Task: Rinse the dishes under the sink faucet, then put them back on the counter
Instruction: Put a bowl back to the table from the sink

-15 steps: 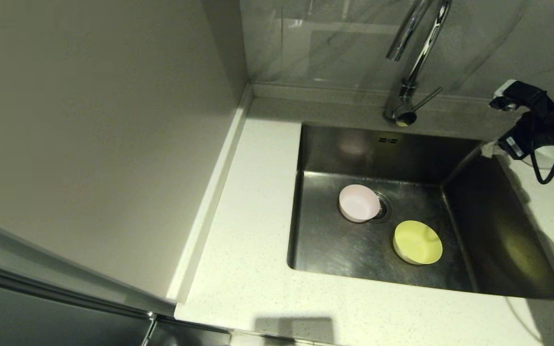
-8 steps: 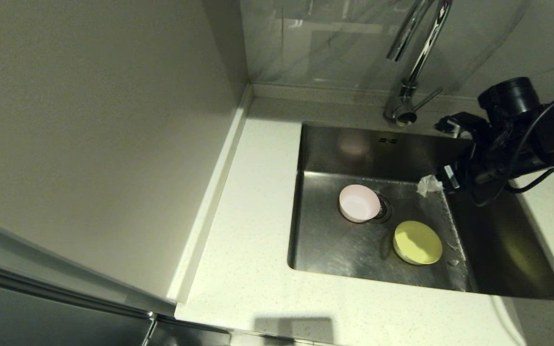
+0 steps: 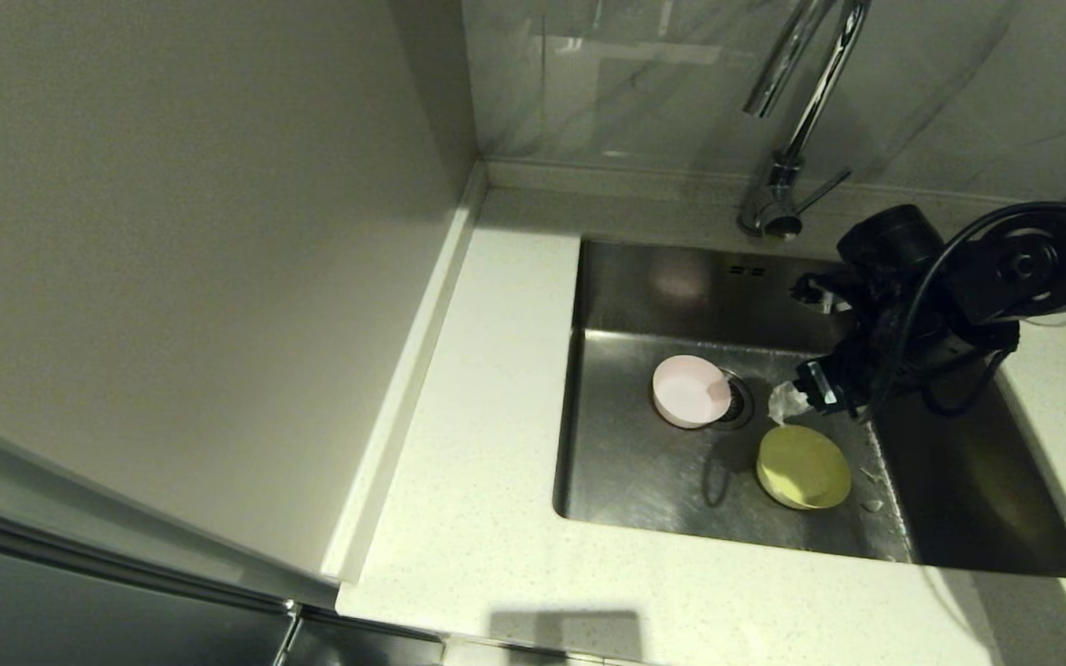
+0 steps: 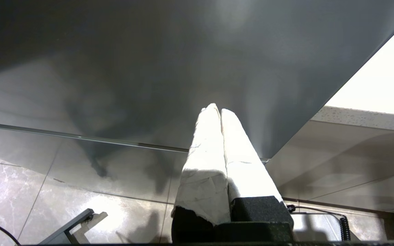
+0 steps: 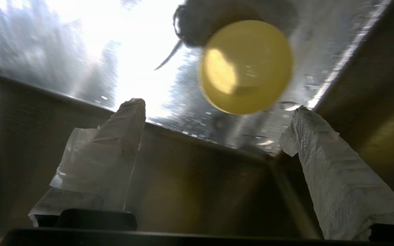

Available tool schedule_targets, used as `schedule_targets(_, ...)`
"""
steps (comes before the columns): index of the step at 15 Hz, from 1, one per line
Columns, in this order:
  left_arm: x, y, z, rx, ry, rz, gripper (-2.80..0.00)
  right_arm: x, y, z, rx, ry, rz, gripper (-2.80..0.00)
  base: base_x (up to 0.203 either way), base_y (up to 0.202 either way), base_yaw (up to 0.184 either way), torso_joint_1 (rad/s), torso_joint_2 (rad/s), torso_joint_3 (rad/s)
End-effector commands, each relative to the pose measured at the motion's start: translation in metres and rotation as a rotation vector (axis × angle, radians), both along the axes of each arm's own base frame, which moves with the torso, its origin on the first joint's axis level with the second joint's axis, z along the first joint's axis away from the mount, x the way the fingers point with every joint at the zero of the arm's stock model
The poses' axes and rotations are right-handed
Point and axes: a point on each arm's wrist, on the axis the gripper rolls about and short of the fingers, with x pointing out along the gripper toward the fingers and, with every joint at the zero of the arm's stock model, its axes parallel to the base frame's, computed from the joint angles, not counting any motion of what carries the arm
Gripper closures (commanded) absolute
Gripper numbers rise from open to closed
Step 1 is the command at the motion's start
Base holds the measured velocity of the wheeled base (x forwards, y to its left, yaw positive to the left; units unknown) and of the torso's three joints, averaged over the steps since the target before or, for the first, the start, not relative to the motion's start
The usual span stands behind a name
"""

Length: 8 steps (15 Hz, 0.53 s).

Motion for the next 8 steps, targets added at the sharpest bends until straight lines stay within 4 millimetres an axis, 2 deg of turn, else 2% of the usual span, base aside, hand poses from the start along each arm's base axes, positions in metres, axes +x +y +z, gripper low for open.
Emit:
schedule_targets(1,0.0,0.0,0.0,0.0,-0.002,0.0,0.0,0.008,0.009,-0.013,0.003,0.031,0.007,-2.8,0.0,0.0,0.0,0.0,0.0,0.0)
schedule_targets(3,0.0,0.0,0.0,0.0,-0.002,0.0,0.0,0.015,0.013,-0.022,0.032,0.039,0.029,-2.8,0.0,0.0,0.0,0.0,0.0,0.0)
schedule_targets(5,0.0,0.0,0.0,0.0,-0.002,0.0,0.0,0.026,0.018,-0.029,0.136,-0.016,0.086,-2.8,0.0,0.0,0.0,0.0,0.0,0.0)
schedule_targets(8,0.0,0.0,0.0,0.0,-0.002,0.0,0.0,0.043,0.024,-0.056,0.219,-0.09,0.144,-2.8,0.0,0.0,0.0,0.0,0.0,0.0)
